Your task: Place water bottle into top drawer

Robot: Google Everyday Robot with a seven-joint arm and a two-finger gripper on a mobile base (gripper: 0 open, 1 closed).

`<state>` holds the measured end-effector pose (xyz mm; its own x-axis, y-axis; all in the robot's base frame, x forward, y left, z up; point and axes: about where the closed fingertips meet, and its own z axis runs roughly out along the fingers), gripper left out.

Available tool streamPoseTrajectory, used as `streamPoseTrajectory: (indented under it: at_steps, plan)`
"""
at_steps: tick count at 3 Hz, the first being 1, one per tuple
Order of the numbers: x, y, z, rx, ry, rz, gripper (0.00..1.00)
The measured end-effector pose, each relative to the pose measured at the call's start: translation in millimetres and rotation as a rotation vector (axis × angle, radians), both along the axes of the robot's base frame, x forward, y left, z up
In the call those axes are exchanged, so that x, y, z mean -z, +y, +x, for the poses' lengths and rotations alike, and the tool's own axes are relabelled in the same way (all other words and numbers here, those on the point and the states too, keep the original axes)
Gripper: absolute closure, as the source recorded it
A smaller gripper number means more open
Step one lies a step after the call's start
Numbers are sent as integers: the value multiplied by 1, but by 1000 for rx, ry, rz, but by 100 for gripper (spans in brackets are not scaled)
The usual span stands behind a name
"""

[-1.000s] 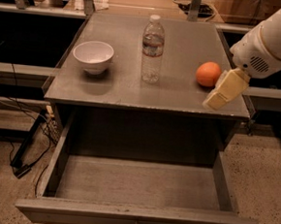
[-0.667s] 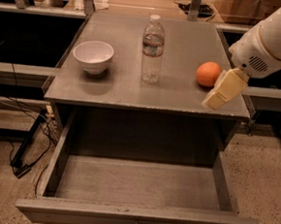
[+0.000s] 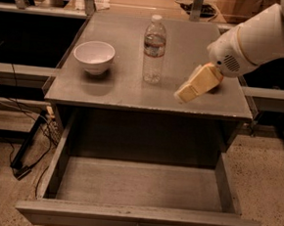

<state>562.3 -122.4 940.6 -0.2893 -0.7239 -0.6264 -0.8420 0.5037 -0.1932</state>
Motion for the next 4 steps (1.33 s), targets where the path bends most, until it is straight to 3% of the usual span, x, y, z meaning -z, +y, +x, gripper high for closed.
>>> streamPoseTrajectory:
  at_steps: [1, 2, 3, 4]
  plan:
    - [4, 33, 12, -27, -4, 77, 0]
    - [4, 33, 12, -27, -4, 77, 0]
    - [13, 50, 29, -19, -15, 132, 0]
    - [15, 63, 56, -12, -76, 172, 0]
